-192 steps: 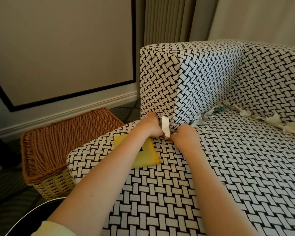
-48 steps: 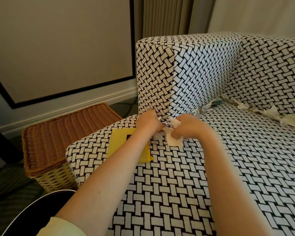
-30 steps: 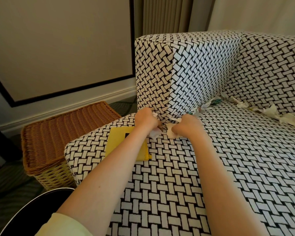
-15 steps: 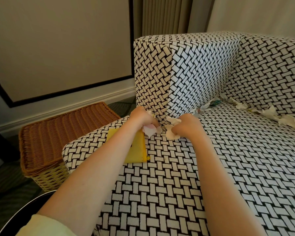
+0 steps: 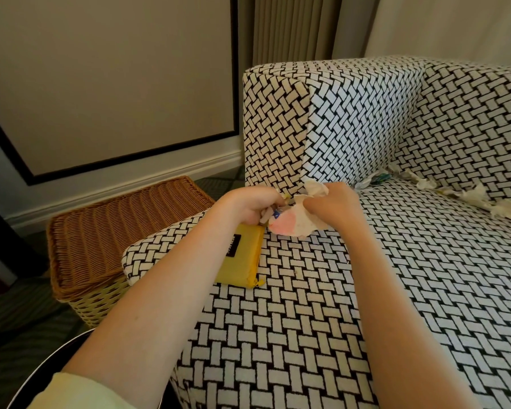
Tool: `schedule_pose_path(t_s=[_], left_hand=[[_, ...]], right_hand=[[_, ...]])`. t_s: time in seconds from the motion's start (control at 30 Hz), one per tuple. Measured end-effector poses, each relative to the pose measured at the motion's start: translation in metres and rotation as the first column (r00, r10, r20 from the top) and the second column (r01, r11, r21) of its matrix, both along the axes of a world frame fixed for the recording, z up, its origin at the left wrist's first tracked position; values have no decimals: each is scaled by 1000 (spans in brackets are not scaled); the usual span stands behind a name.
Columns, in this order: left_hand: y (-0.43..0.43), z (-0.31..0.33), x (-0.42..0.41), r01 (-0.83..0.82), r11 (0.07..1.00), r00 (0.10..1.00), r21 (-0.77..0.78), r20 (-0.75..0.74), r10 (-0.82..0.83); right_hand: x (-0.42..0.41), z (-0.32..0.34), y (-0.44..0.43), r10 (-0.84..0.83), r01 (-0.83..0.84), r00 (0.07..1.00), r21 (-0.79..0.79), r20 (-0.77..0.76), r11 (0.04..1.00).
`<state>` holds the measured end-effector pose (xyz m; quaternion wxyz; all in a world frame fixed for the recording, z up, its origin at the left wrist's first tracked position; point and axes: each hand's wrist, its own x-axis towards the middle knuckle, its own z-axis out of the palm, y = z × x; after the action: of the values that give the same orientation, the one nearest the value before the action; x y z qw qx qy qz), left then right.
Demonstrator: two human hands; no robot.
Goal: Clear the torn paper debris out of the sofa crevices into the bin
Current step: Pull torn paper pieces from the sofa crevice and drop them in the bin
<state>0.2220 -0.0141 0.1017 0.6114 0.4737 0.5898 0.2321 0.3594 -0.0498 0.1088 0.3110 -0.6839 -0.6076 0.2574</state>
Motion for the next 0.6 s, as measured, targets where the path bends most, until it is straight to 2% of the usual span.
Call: schedule_pose_path(t_s=[0.13, 0.3, 0.37, 0.43, 0.5, 0.6], left_hand=[[-6, 7, -2, 3, 999, 994, -33, 107, 1], [-4, 5, -1, -41, 999, 986, -5, 162, 42], [-3, 5, 1, -65, 998, 978, -6, 200, 65], [-3, 8, 4, -86, 996, 968, -5, 235, 85], [-1, 8, 4, -88, 996, 977, 28, 200, 80], [-2, 7, -2, -113, 988, 983, 103, 160, 96]], right_hand=[[-1, 3, -2, 20, -18, 998, 41, -53, 999], [-11, 2, -1, 1, 17, 964, 62, -265, 998], [-18, 0, -3, 22, 2, 962, 88, -271, 996], [-26, -2, -5, 51, -20, 976, 149, -210, 989], [-33, -4, -6, 74, -43, 981, 171, -179, 984], [-39, -2, -5, 155, -137, 946, 81, -285, 987]])
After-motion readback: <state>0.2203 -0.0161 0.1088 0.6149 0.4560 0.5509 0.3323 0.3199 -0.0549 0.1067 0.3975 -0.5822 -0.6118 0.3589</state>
